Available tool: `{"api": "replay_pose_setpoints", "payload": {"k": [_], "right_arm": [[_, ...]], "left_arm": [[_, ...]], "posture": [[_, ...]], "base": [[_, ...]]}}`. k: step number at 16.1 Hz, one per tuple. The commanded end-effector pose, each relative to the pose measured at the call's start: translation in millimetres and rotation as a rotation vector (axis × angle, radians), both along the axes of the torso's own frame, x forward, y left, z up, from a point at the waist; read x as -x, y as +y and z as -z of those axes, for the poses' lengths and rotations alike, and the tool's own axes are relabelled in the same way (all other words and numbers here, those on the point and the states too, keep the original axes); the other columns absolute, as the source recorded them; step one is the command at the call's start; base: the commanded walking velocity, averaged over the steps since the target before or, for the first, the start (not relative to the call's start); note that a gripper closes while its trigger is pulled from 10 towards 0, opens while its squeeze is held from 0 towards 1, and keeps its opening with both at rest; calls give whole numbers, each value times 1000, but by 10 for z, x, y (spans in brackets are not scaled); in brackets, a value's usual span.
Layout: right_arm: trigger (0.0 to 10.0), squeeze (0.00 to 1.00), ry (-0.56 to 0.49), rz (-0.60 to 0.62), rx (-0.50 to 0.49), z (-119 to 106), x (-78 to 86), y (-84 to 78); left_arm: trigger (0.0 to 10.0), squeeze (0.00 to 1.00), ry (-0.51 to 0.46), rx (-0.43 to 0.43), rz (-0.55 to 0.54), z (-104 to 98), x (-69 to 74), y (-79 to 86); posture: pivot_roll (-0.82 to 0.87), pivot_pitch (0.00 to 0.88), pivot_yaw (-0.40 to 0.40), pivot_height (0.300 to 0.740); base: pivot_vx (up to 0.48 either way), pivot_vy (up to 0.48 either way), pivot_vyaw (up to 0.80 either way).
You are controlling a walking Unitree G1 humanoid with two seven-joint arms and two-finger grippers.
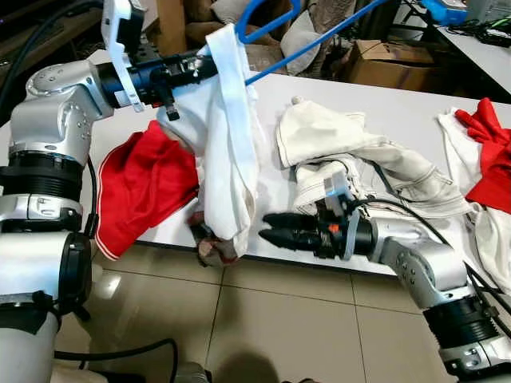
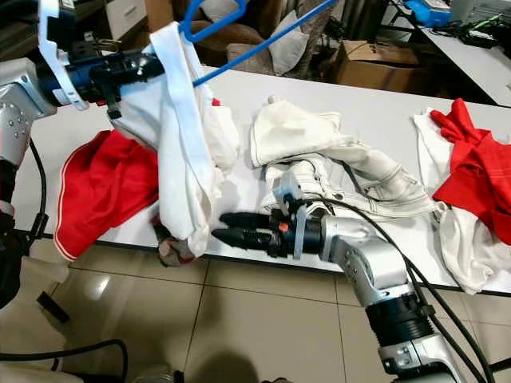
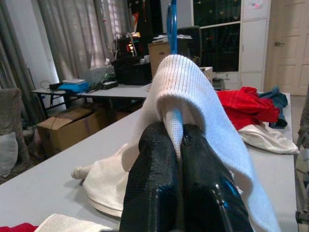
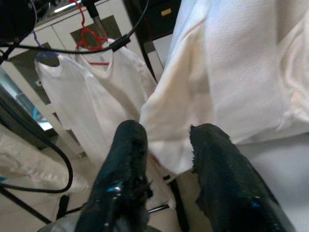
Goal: Hang hanger
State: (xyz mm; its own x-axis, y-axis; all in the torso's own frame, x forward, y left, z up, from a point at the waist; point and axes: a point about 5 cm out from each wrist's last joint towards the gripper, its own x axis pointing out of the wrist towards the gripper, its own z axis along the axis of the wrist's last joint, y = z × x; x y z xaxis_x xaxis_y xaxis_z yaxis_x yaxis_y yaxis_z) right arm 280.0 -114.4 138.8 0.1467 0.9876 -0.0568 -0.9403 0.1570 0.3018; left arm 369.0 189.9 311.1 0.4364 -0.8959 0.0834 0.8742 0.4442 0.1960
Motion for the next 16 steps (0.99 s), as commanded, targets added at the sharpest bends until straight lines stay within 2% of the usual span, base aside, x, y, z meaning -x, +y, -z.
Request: {"api": "replay_pose_setpoints", "payload": {"k": [1, 7, 12, 14, 16], "right_arm": [[0, 0, -12, -6, 16, -6, 1, -28], [0, 0, 2, 0, 2, -3, -15, -30], [0, 0, 9, 37, -22, -15, -70, 29], [0, 0, 10, 99, -38, 13, -114, 59], [0, 0, 3, 194, -98, -43, -200, 33]], "left_arm": [[0, 0, -47, 7, -4, -130, 7, -2], [0, 0, -44, 9, -11, -96, 12, -3], [0, 0, -31, 14, -52, -68, -14, 52], [0, 0, -27, 18, -67, -49, -18, 56], [0, 0, -29, 24, -102, -45, -33, 87]], "posture": [[-13, 0, -23, 740], [-7, 0, -30, 740], [-3, 0, -29, 740], [-2, 0, -30, 740], [-1, 0, -31, 740]], "base": [[0, 0, 0], [0, 0, 0], [0, 0, 0], [0, 0, 0], [0, 0, 0]]}}
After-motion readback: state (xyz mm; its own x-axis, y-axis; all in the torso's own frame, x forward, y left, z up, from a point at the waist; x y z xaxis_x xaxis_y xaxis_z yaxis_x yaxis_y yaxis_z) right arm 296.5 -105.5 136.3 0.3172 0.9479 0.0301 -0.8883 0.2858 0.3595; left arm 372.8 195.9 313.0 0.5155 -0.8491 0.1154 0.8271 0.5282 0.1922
